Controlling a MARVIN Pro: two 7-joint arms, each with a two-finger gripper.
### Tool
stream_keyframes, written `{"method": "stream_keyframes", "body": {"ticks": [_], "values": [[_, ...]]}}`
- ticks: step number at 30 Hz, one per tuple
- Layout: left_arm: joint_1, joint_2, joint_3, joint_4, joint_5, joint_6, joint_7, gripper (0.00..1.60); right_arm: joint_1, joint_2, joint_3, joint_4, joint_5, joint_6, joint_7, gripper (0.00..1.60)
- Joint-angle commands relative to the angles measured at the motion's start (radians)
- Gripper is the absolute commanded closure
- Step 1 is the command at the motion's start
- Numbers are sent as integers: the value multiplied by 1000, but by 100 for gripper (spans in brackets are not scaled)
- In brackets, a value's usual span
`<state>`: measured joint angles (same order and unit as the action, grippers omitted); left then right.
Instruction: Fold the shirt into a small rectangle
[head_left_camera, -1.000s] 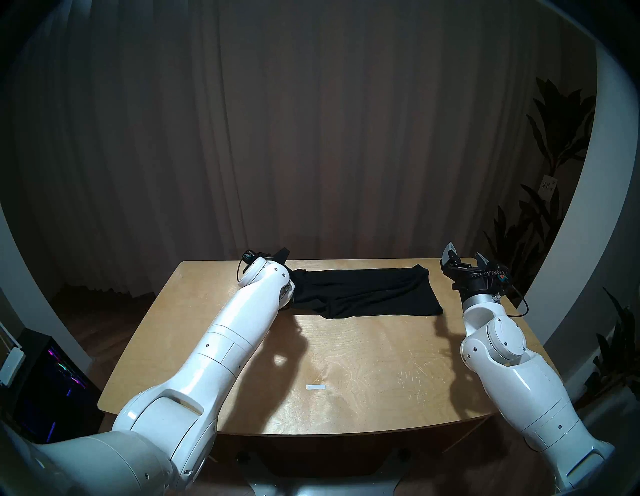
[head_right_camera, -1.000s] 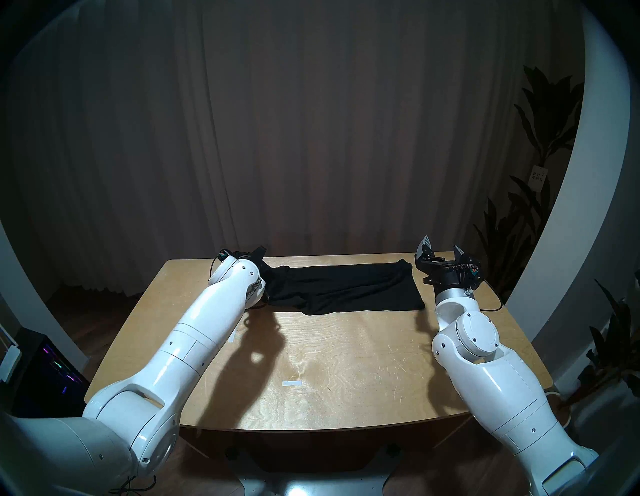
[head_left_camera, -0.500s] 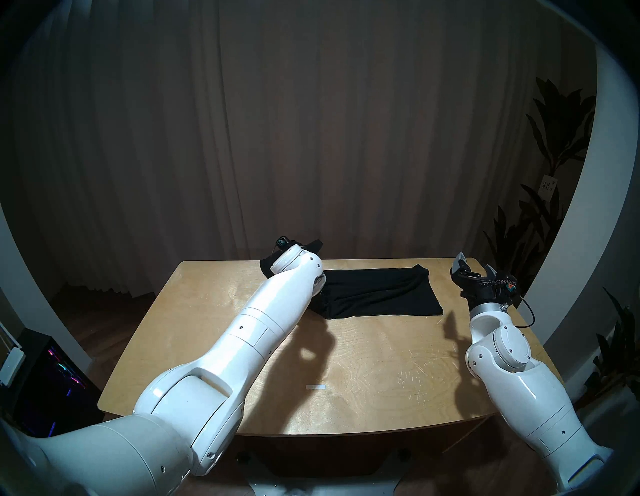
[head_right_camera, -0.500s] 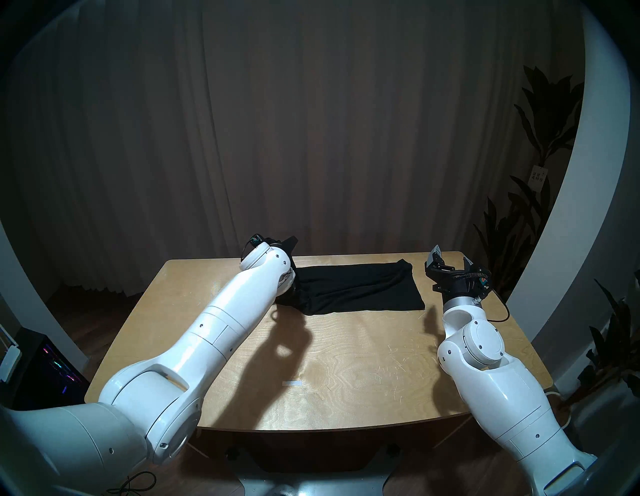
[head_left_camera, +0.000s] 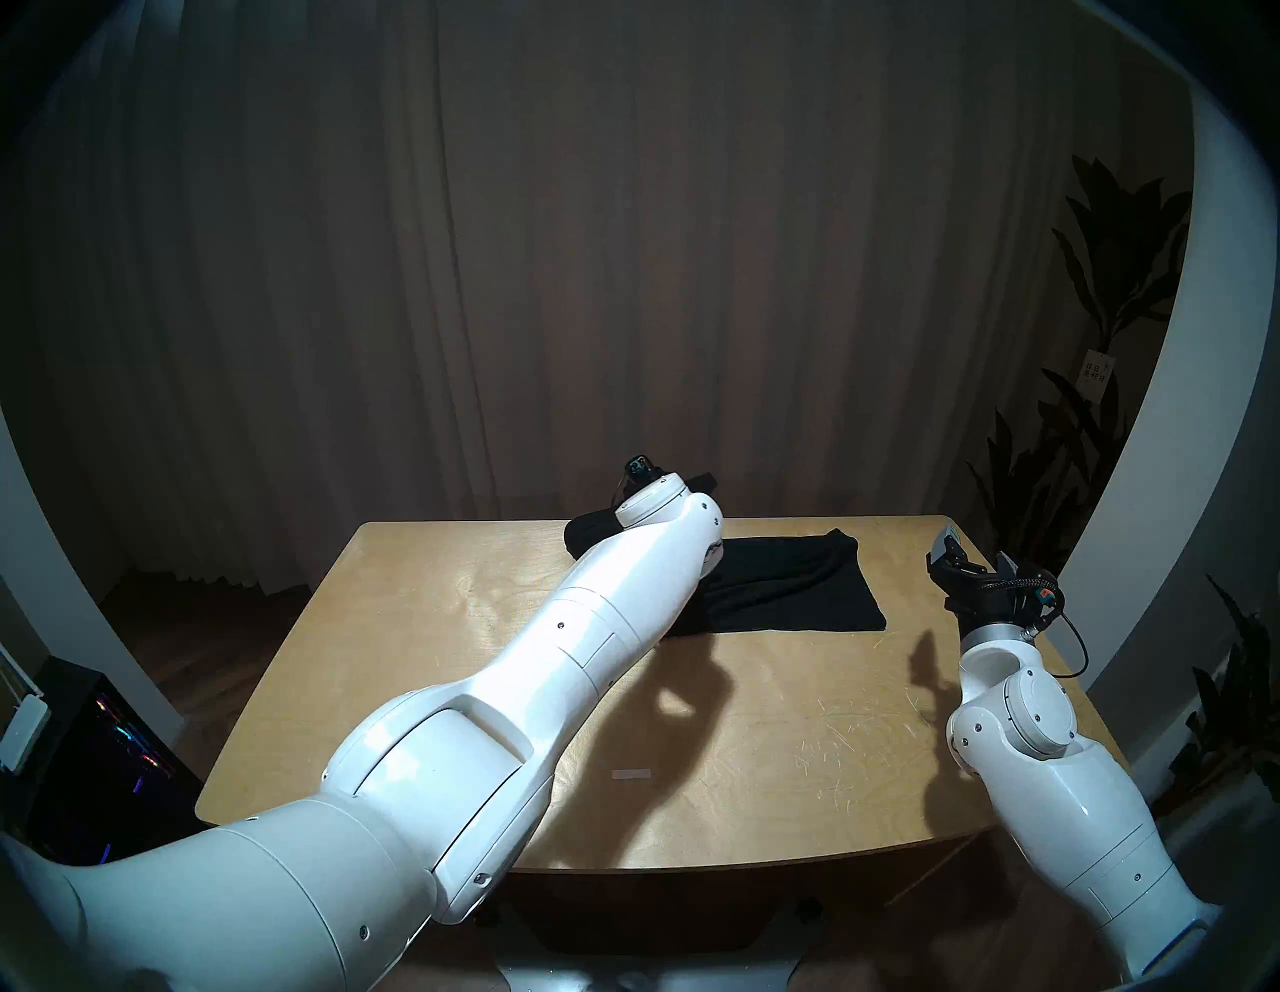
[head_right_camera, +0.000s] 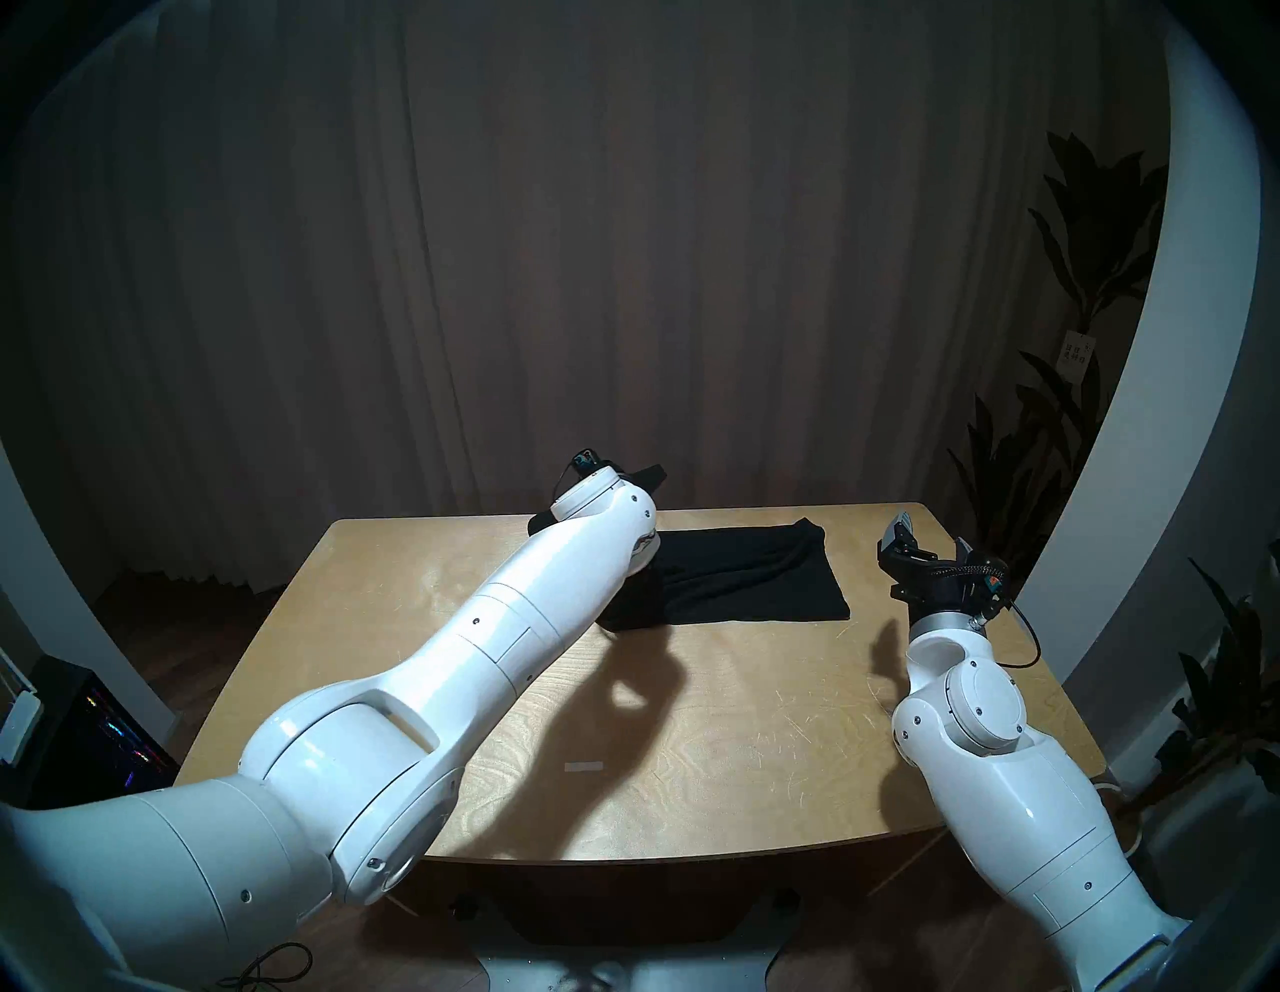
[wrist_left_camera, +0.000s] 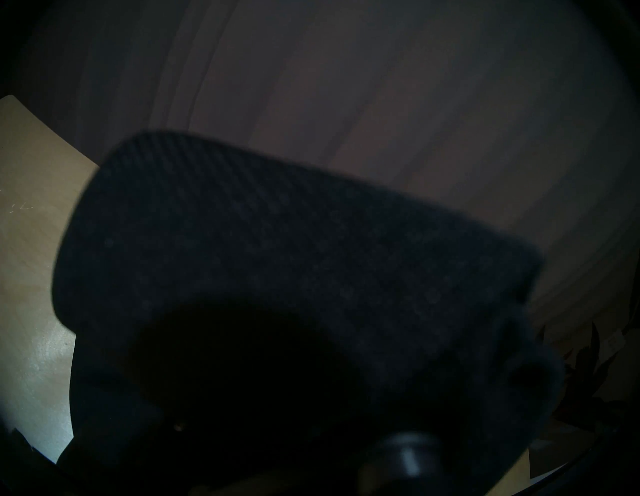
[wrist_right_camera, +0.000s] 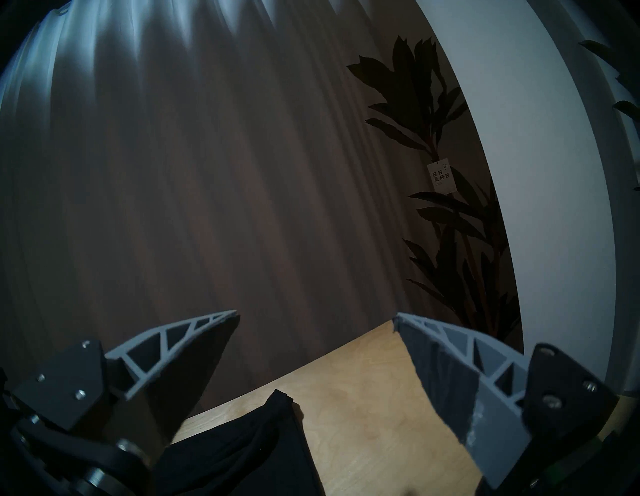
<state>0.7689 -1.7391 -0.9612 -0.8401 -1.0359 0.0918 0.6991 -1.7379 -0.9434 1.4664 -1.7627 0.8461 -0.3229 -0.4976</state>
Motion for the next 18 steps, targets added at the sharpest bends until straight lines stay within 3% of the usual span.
{"method": "stream_keyframes", "body": {"ticks": [1, 10, 11, 12, 18], "values": [[-107, -109, 52, 64, 51, -24, 15, 160, -20, 11, 27, -26, 2, -23, 4, 0], [-151, -210, 96, 178, 65, -49, 39, 160, -43, 16, 45, -30, 14, -31, 2, 0], [-151, -199, 113, 171, 59, -47, 31, 160, -46, 16, 48, -30, 16, -32, 1, 0], [-156, -230, 105, 194, 64, -54, 42, 160, -49, 17, 50, -29, 17, -33, 1, 0], [-176, -265, 122, 228, 58, -61, 45, 160, -73, 22, 78, -23, 25, -42, -7, 0]]}}
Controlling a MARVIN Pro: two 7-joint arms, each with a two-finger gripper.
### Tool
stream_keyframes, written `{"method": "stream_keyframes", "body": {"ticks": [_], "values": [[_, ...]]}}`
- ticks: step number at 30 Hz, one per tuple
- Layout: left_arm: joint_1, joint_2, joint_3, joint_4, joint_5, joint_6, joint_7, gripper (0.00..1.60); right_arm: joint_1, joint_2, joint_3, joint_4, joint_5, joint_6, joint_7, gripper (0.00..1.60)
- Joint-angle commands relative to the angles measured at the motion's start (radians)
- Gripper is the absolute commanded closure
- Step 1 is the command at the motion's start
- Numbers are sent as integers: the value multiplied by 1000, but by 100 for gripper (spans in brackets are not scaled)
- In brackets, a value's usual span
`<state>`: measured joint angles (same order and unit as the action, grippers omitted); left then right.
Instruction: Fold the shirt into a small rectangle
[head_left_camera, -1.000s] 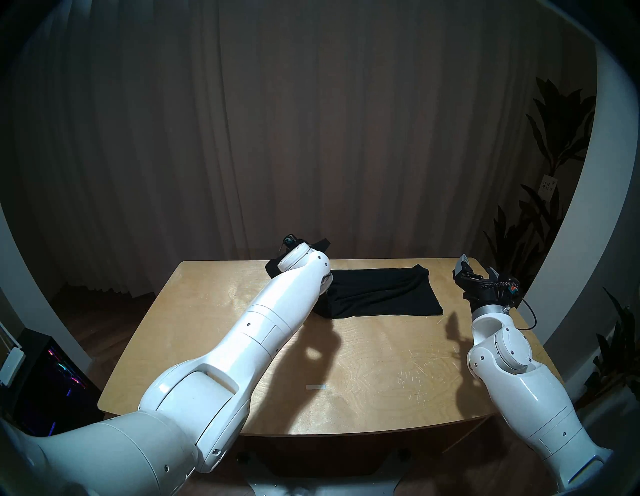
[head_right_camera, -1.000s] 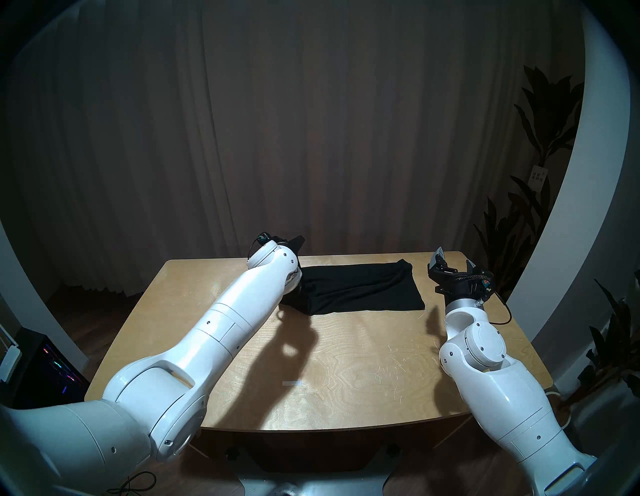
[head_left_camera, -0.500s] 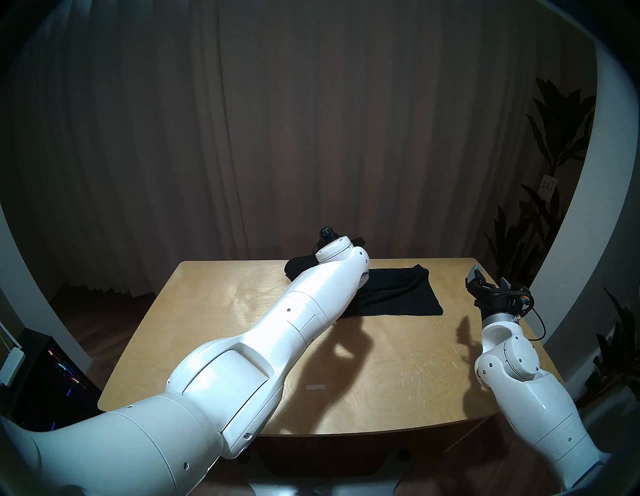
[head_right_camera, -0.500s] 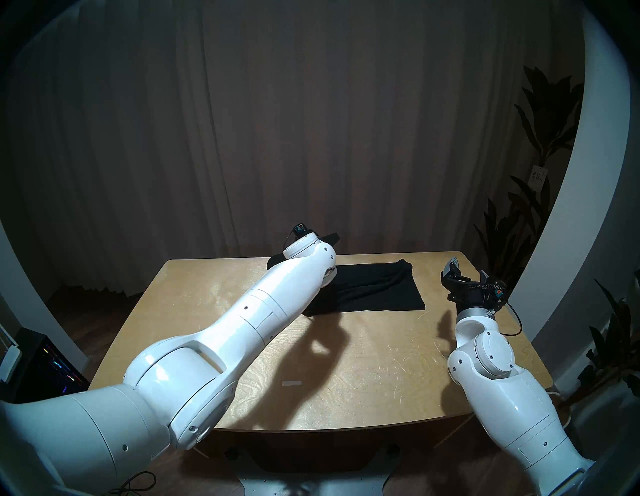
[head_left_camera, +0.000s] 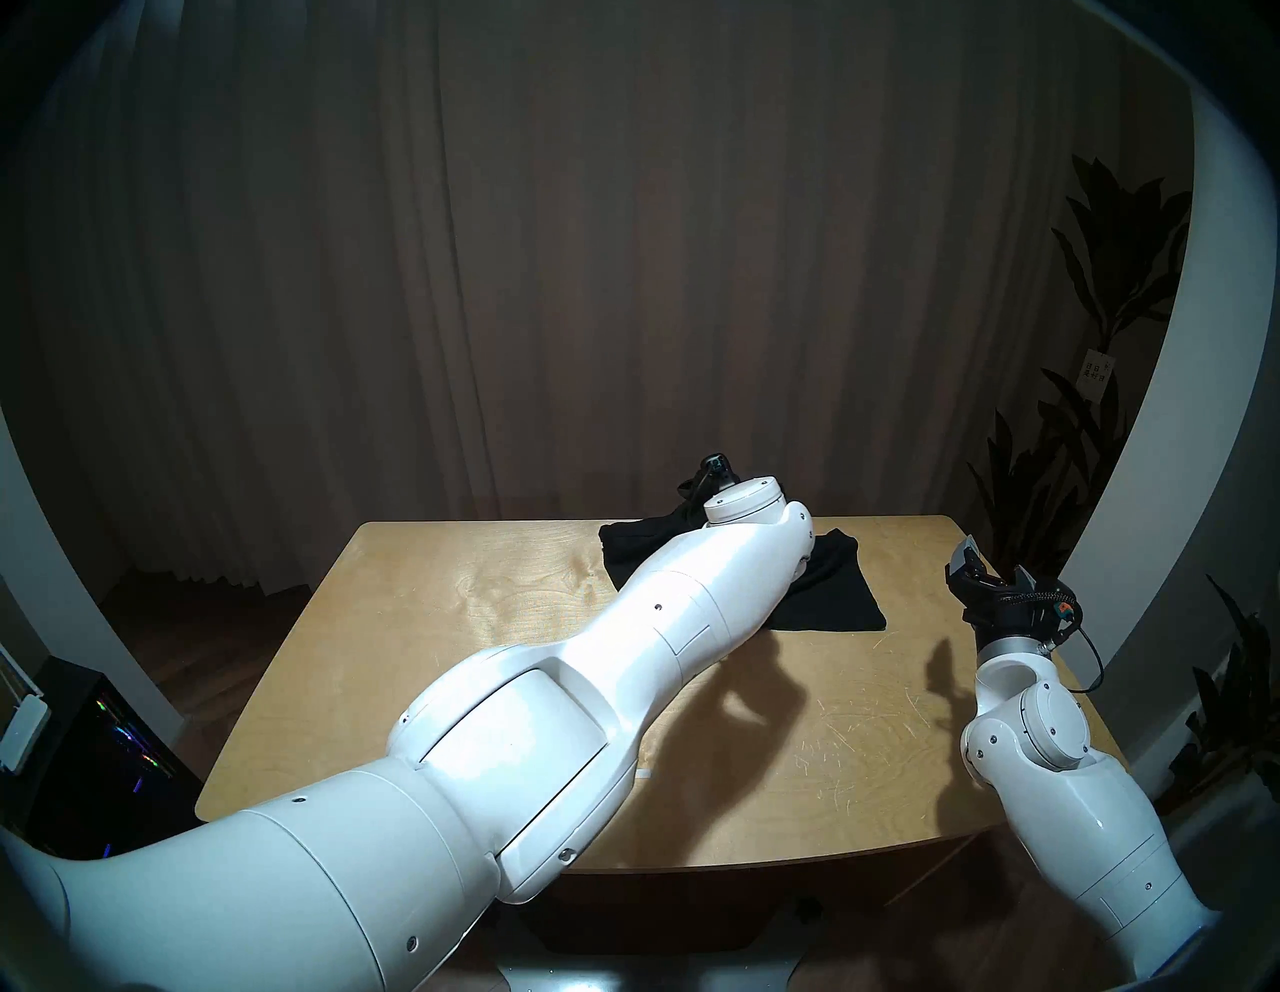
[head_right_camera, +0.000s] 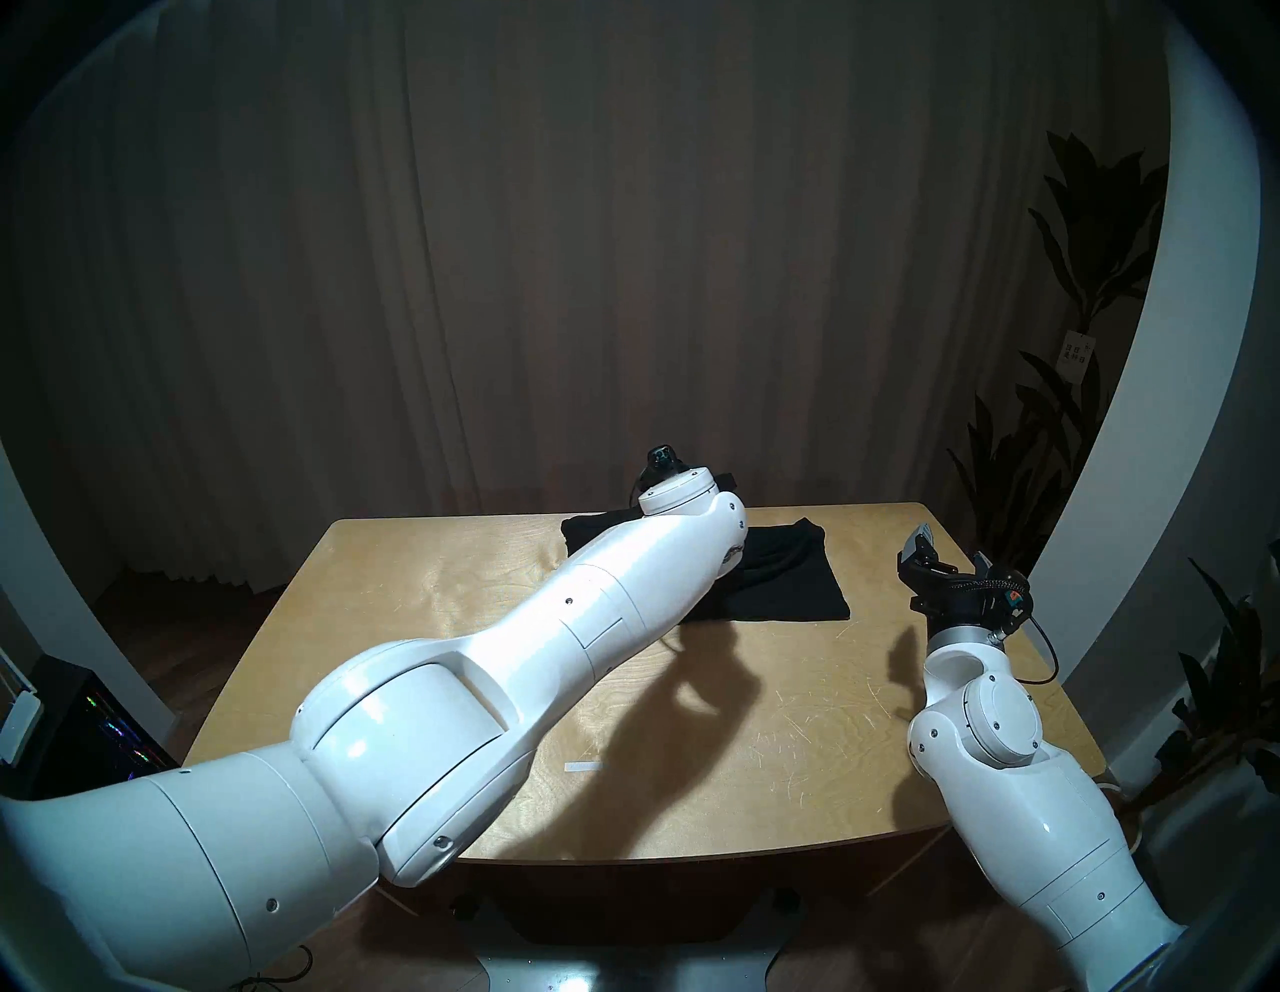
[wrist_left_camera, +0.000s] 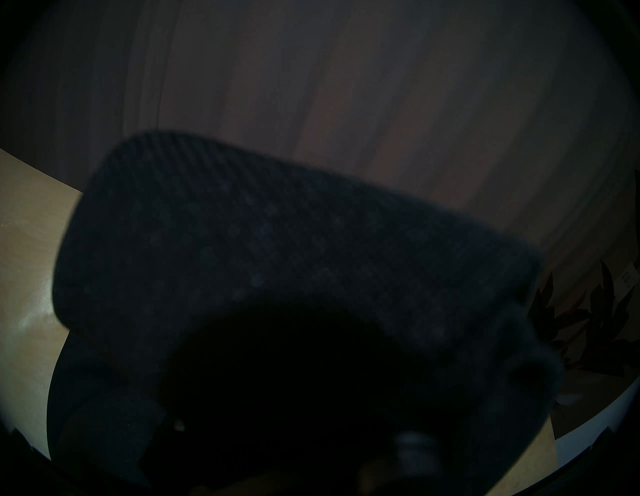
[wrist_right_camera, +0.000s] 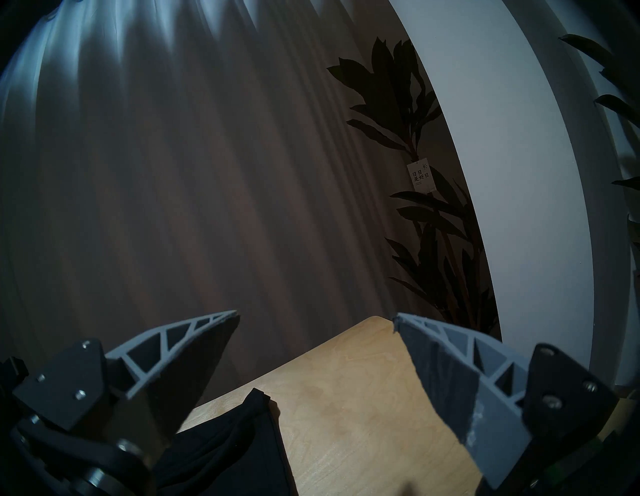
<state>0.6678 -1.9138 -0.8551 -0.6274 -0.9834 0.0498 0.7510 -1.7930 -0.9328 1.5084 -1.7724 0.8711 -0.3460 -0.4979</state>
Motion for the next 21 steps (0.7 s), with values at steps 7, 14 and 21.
{"method": "stream_keyframes", "body": {"ticks": [7, 14, 21], "values": [[-98, -93, 29, 55, 7, -29, -15, 160, -49, 13, 62, -4, 10, -26, -17, 0], [-117, -93, 25, 87, 4, -37, -25, 160, -76, 7, 70, 5, 19, -27, -32, 0], [-120, -93, 20, 129, -3, -47, -45, 160, -104, 5, 77, 14, 31, -28, -55, 0]]}}
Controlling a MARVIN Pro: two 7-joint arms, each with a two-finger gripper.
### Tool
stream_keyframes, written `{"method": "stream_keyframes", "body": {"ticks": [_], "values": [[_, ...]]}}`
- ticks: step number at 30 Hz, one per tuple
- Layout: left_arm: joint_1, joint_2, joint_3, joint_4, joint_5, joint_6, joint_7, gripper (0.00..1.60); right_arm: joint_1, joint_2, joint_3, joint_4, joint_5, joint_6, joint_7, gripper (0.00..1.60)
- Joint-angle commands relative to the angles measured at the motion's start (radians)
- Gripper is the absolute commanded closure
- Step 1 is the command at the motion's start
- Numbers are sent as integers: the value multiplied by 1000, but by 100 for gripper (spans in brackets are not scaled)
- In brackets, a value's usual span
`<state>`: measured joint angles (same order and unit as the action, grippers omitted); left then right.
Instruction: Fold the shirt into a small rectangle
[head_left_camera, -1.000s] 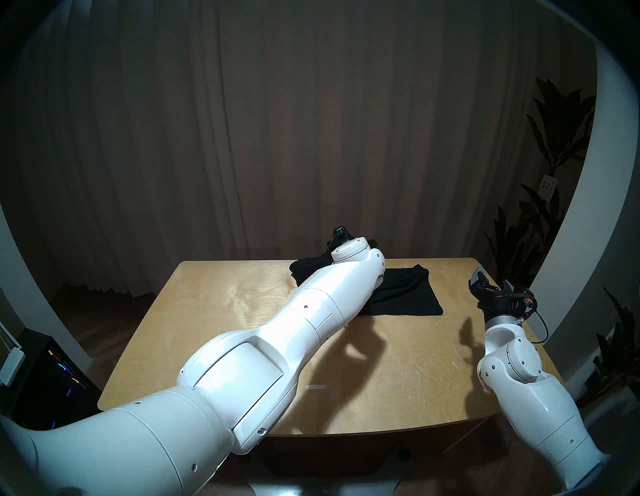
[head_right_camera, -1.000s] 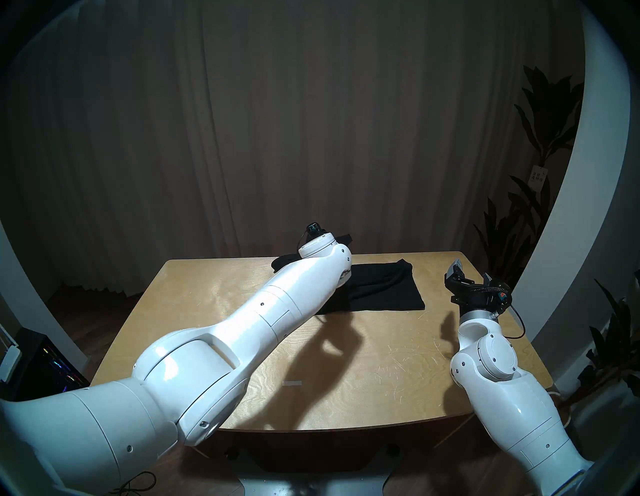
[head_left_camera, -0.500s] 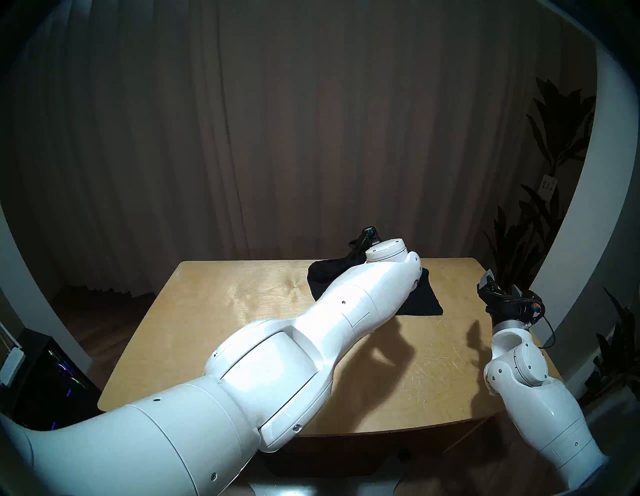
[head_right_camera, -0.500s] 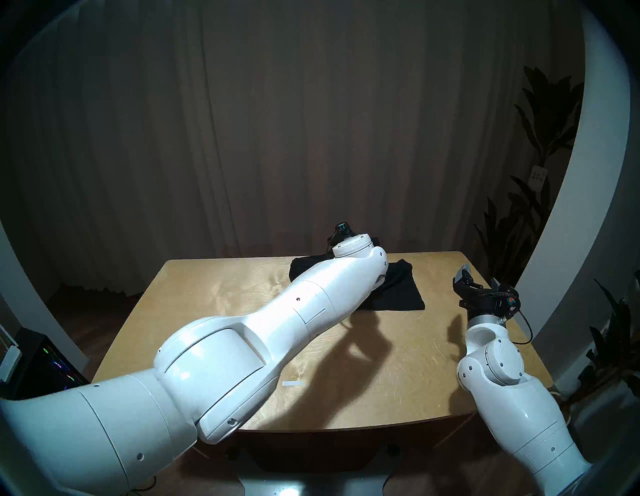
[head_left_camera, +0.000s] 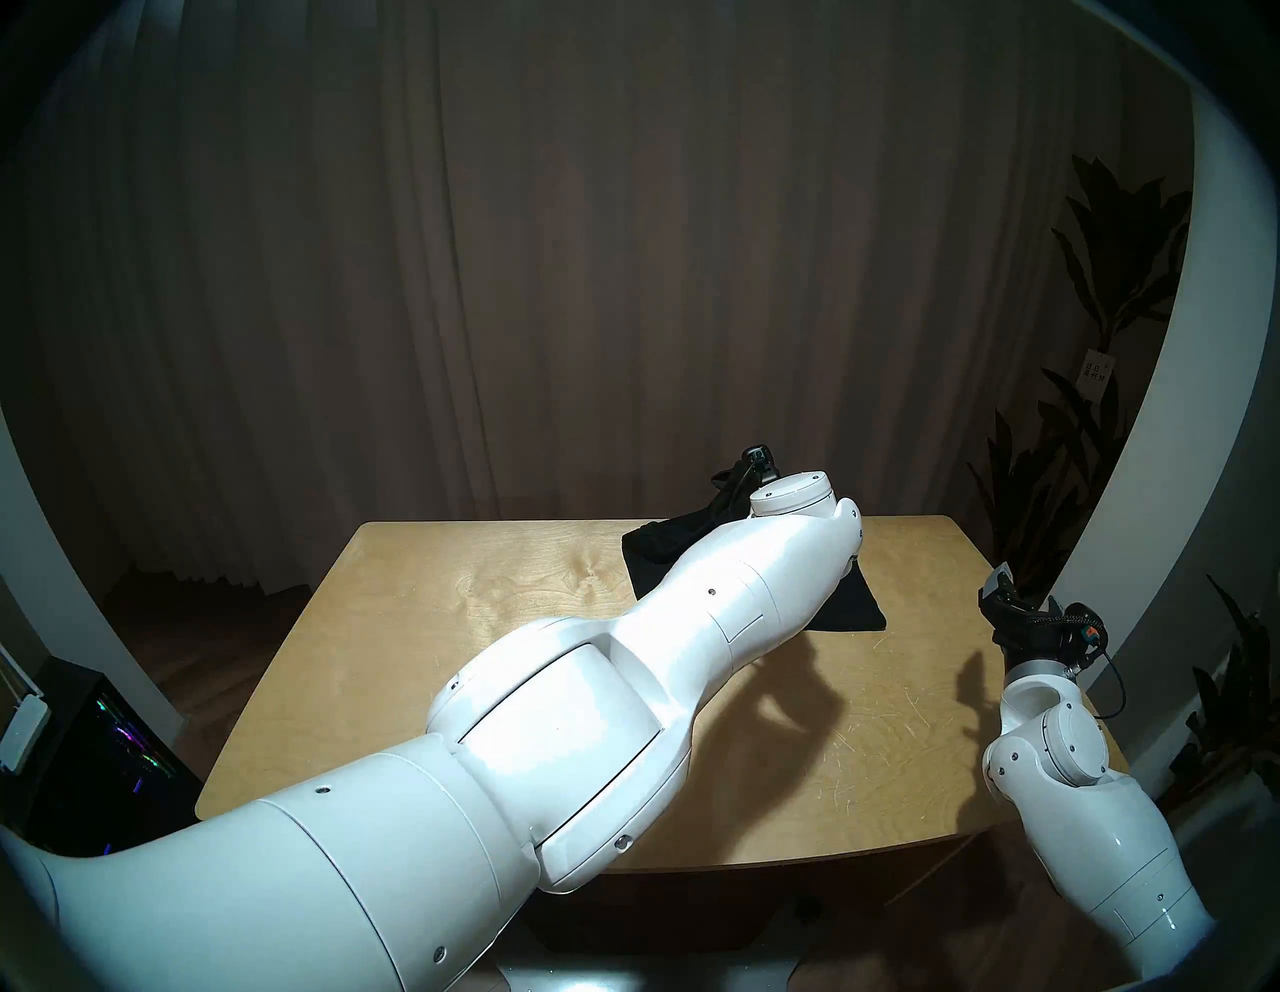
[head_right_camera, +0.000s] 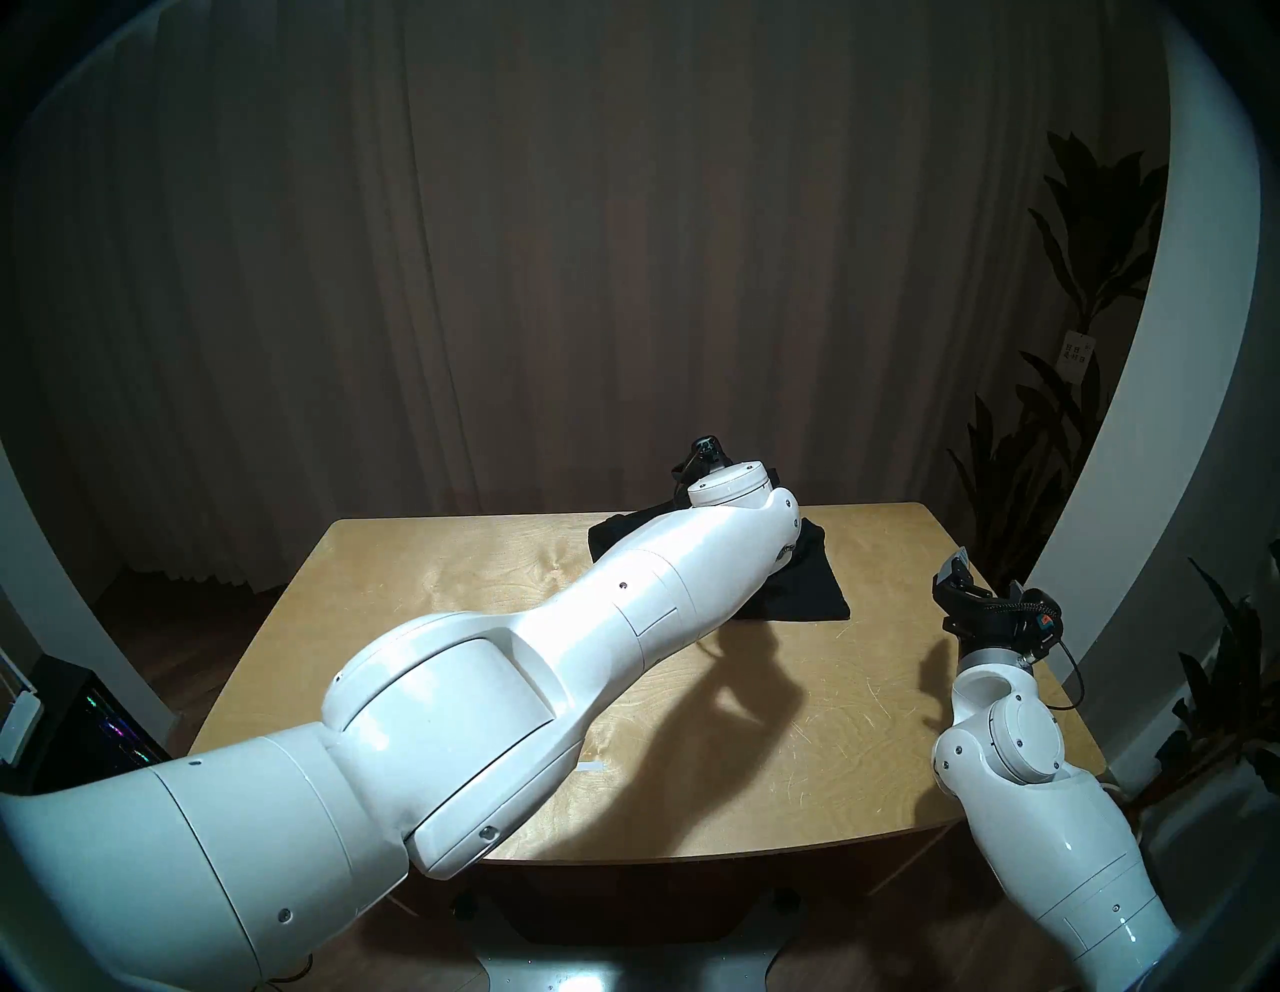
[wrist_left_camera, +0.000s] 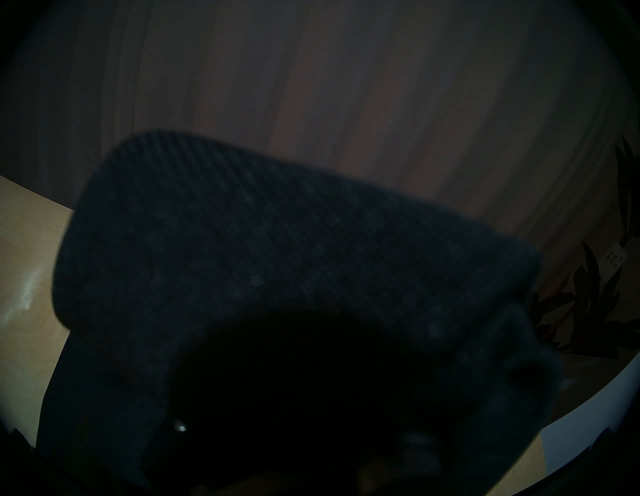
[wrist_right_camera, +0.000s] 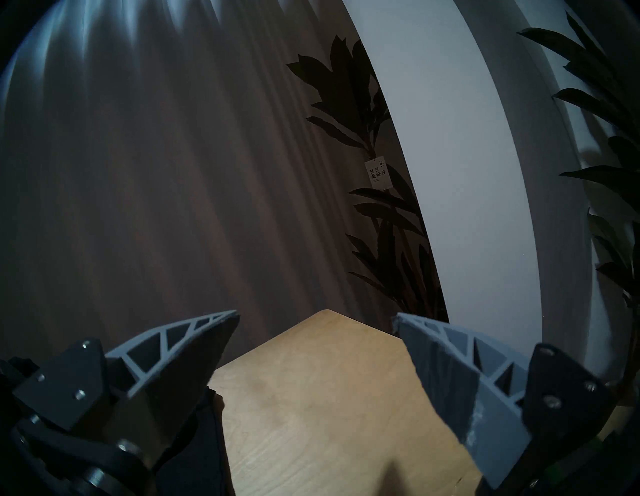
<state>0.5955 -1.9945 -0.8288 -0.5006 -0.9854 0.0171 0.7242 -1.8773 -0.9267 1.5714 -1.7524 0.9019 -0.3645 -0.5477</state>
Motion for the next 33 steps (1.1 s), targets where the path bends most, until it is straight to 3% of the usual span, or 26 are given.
{"method": "stream_keyframes", "body": {"ticks": [1, 26, 28, 29, 30, 33], "values": [[-48, -13, -6, 7, -1, -16, -19, 160, -23, -1, 14, -5, 1, -10, -7, 0], [-44, -13, -30, 34, -38, -42, -85, 160, -71, -13, 15, -17, 38, -18, -67, 0], [-44, -13, -32, 36, -44, -44, -92, 138, -71, -15, 13, -23, 40, -19, -70, 0], [-44, -13, -32, 36, -44, -44, -92, 138, -71, -15, 13, -23, 40, -19, -70, 0], [-42, -13, -33, 35, -52, -45, -99, 112, -70, -16, 12, -27, 41, -20, -72, 0], [-42, -13, -35, 35, -66, -47, -109, 88, -70, -18, 11, -35, 42, -22, -74, 0]]}}
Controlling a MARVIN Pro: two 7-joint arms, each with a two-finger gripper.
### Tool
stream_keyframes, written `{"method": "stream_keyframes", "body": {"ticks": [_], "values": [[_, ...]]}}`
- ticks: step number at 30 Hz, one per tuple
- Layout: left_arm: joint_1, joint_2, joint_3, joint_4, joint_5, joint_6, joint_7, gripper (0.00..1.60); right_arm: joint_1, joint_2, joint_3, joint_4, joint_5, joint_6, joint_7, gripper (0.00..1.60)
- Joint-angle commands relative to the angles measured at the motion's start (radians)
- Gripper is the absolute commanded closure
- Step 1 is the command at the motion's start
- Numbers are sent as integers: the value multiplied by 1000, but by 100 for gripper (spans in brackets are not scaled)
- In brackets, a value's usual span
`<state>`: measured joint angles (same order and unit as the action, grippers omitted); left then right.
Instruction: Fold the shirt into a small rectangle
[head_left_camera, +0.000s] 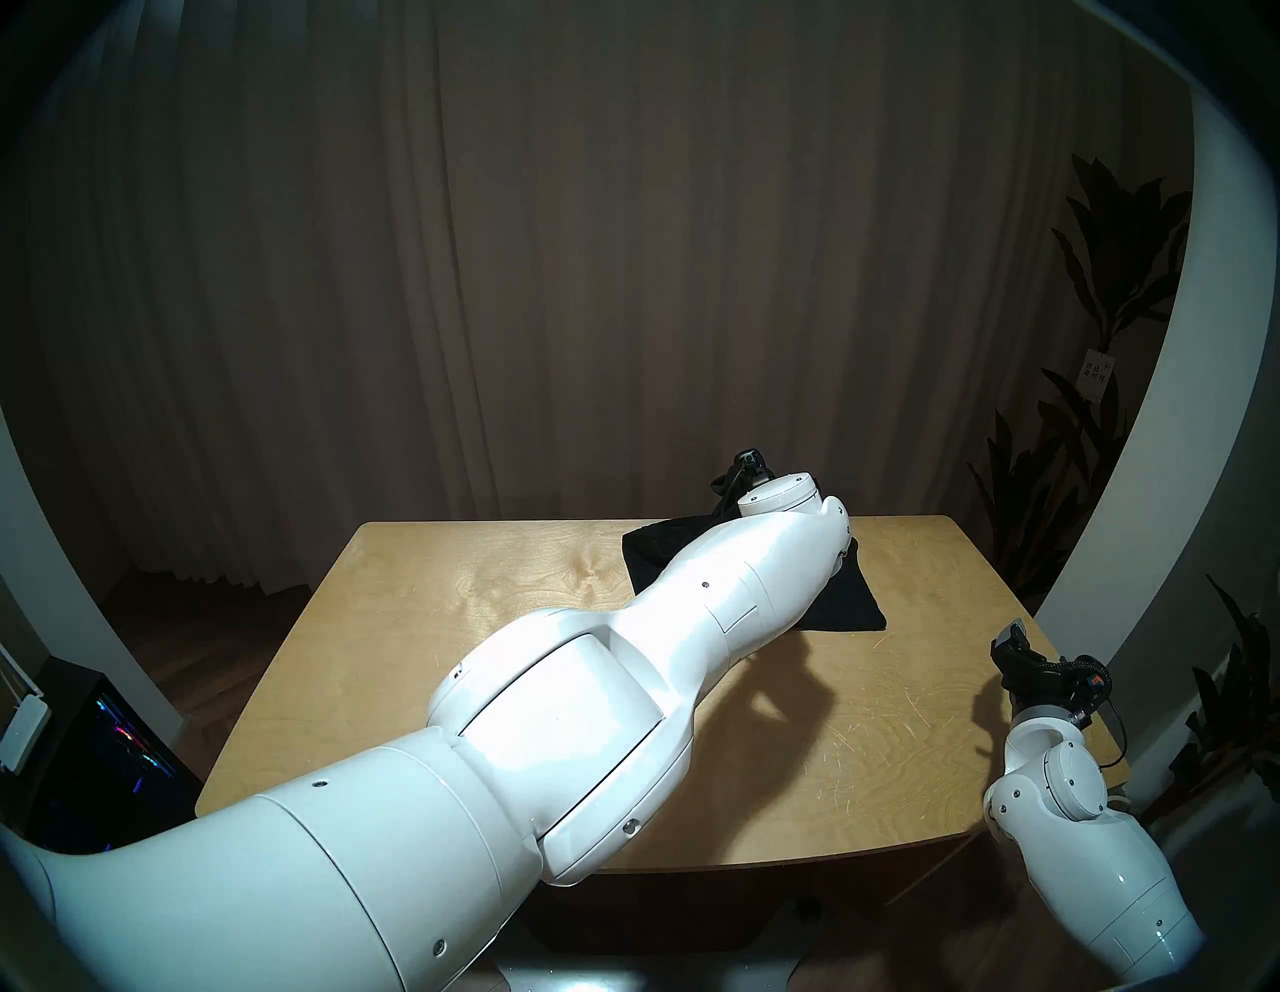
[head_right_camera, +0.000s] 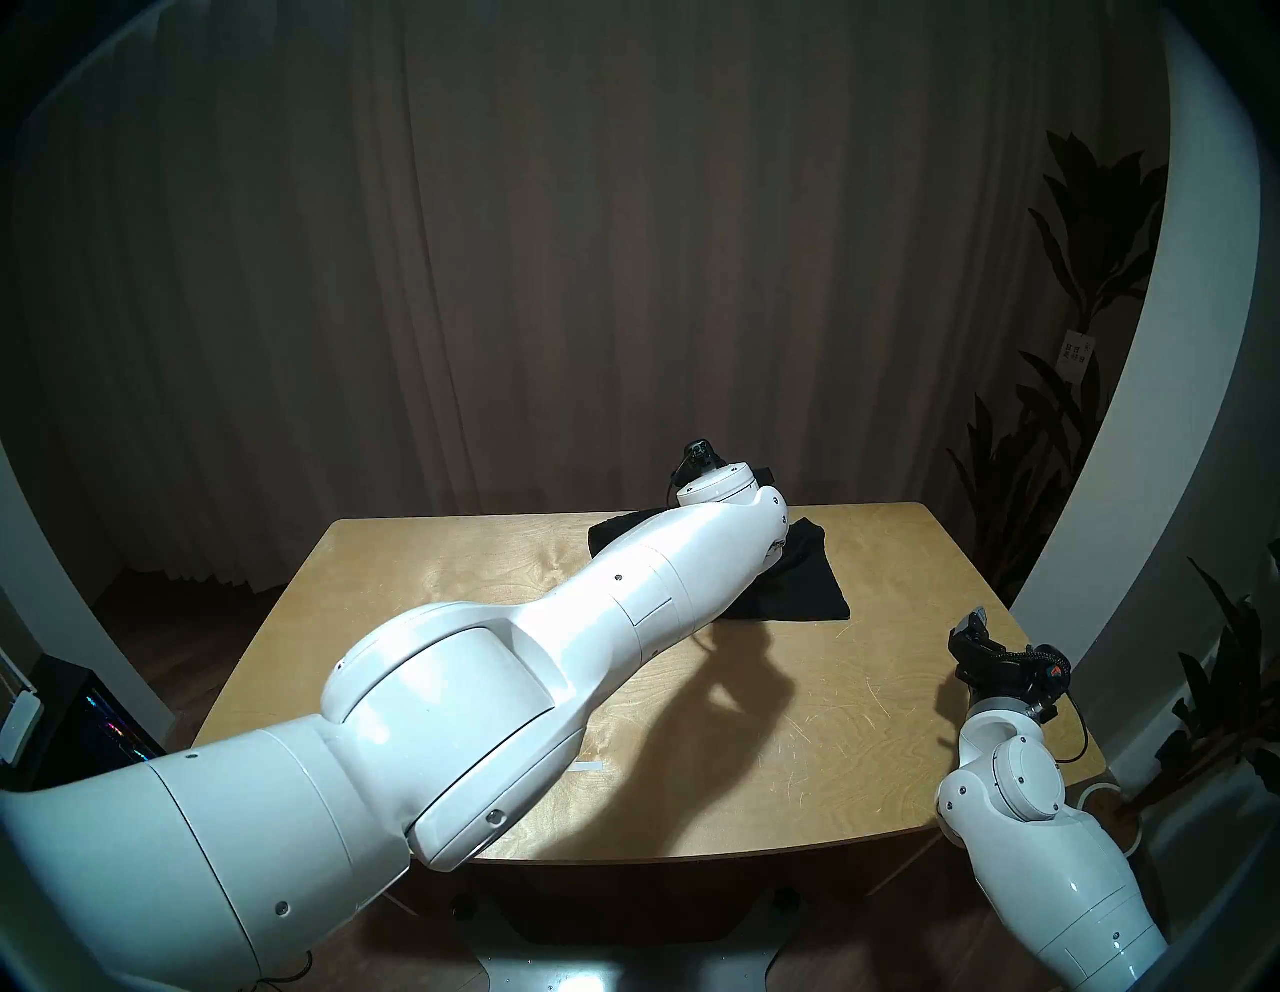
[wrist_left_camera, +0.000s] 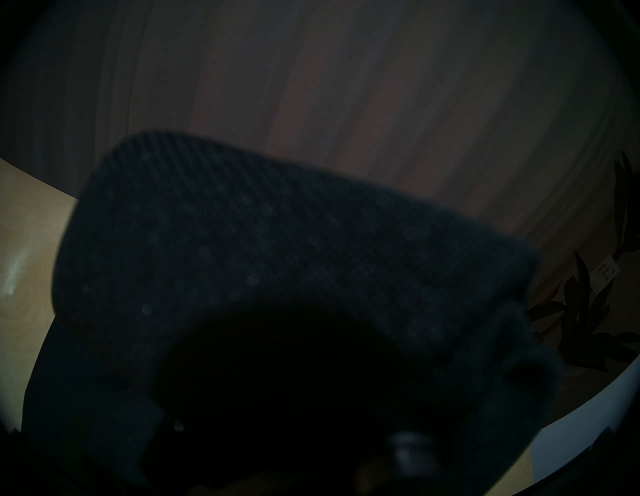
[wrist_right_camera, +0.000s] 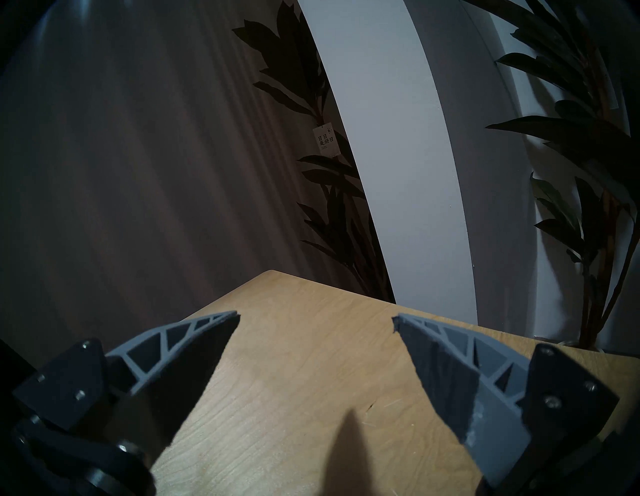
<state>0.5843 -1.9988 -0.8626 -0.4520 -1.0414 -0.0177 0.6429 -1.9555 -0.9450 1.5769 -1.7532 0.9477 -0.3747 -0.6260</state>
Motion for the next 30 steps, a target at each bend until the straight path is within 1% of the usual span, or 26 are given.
{"method": "stream_keyframes", "body": {"ticks": [1, 3, 4, 5, 6, 18, 25, 30], "values": [[-32, -8, -1, -15, -13, -13, -31, 89, 8, 0, 5, -36, -3, -12, 4, 0], [-33, -8, -3, -17, -24, -14, -40, 82, 8, -2, 5, -40, -3, -13, 3, 0], [-34, -8, -3, -18, -29, -15, -44, 56, 7, -3, 5, -42, -3, -14, 3, 0], [-34, -8, -3, -19, -31, -16, -46, 56, 7, -3, 5, -43, -3, -14, 2, 0], [-34, -8, -3, -19, -36, -16, -50, 0, 7, -4, 5, -45, -3, -14, 2, 0], [-19, -8, -4, -39, -105, -15, -88, 0, 6, -11, 4, -62, -3, -18, 1, 0], [-6, -8, 17, -69, -141, -8, -111, 0, 7, -14, 6, -67, -5, -20, 0, 0], [4, -8, 53, -104, -174, -2, -132, 0, 4, -17, 10, -68, -5, -22, -4, 0]]}}
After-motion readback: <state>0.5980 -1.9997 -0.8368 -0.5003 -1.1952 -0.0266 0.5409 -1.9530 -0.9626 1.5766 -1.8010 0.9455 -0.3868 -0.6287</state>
